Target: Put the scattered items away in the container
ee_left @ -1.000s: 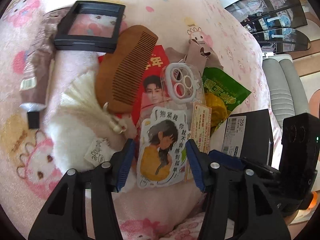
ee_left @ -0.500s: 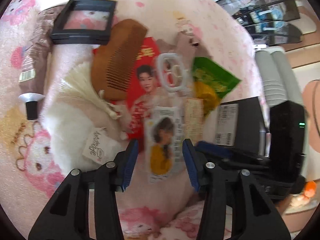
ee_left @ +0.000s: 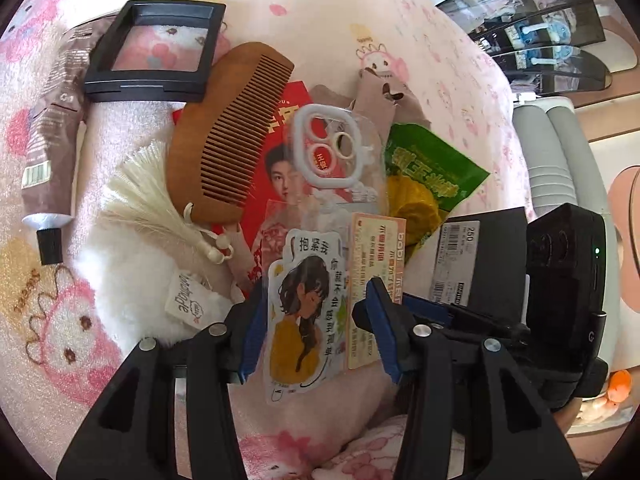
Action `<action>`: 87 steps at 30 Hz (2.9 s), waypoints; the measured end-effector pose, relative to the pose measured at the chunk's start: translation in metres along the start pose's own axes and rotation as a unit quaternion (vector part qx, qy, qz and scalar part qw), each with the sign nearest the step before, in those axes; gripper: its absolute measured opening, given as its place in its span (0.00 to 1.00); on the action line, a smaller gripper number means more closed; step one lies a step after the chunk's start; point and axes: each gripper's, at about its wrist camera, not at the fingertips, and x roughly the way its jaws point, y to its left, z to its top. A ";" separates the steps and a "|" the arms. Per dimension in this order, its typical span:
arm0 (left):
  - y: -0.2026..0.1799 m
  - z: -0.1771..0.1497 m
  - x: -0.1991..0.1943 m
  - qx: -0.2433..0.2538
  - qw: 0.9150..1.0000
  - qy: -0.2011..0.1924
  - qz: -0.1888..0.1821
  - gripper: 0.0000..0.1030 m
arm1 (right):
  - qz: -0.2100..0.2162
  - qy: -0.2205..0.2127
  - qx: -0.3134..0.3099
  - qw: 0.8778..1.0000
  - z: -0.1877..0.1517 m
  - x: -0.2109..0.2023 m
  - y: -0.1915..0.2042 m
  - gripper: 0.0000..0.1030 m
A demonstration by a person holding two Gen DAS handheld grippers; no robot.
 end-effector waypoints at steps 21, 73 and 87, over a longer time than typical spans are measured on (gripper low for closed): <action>-0.022 -0.018 -0.022 0.003 0.999 -0.035 -0.010 0.11 | 0.057 -0.047 -0.022 0.997 -0.034 -0.039 0.012 0.27; -0.267 -0.080 -0.020 0.224 0.971 -0.036 -0.076 0.02 | 0.102 -0.238 0.103 0.960 -0.142 -0.221 -0.120 0.26; -0.317 -0.117 0.136 0.213 0.972 0.092 -0.037 0.02 | 0.039 -0.233 0.124 0.964 -0.169 -0.225 -0.260 0.27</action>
